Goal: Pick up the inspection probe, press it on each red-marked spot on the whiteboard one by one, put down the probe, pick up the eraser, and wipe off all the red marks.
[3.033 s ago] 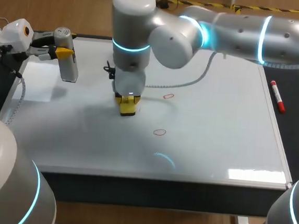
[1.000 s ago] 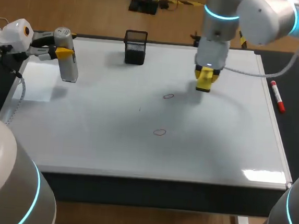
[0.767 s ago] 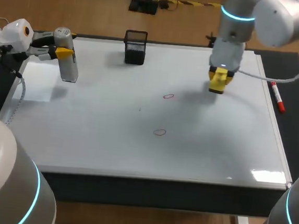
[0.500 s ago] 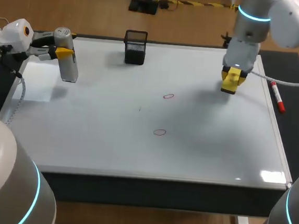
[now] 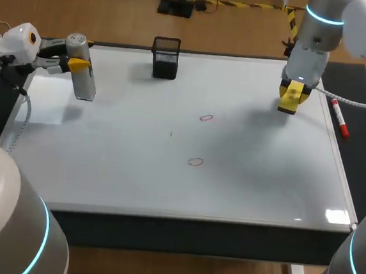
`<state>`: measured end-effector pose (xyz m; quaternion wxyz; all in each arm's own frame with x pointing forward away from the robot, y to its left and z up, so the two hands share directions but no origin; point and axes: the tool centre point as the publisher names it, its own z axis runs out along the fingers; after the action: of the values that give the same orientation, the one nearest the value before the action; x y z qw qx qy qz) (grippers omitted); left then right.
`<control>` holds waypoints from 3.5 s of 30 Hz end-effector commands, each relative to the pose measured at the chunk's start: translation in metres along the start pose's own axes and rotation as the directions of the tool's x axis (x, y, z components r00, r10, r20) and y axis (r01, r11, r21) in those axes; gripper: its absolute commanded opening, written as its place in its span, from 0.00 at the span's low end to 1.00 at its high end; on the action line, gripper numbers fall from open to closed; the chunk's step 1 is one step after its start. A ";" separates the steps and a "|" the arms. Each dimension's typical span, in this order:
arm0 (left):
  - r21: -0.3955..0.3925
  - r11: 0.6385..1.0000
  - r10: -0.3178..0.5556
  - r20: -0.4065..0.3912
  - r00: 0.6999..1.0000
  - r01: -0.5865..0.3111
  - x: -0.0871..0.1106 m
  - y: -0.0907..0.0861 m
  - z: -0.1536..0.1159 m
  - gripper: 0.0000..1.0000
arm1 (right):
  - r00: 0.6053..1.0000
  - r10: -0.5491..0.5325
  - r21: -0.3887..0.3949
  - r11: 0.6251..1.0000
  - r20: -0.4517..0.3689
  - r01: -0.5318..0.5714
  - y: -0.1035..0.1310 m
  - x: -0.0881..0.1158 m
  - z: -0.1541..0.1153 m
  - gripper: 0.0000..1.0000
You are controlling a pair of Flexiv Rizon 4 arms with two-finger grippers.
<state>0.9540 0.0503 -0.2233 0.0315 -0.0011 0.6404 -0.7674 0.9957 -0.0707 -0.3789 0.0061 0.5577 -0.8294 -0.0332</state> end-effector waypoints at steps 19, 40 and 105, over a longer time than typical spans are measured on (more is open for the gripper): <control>-0.006 1.000 0.011 -0.075 0.997 -0.011 0.010 -0.002 0.055 0.00 | 1.000 -0.002 0.001 1.000 -0.003 0.002 -0.001 0.000 -0.001 0.00; 0.055 0.998 0.008 -0.066 0.998 -0.004 0.027 0.018 0.179 0.00 | 1.000 -0.002 0.001 1.000 -0.003 0.002 -0.001 0.000 -0.001 0.00; 0.124 0.990 -0.064 -0.073 0.995 0.073 0.006 0.103 0.308 0.00 | 1.000 -0.002 0.001 1.000 -0.003 0.002 -0.001 0.000 -0.001 0.00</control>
<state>0.9626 -0.2684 -0.2677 -0.0157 0.0022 0.5936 -0.8046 0.9951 -0.0710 -0.3787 0.0053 0.5576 -0.8294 -0.0329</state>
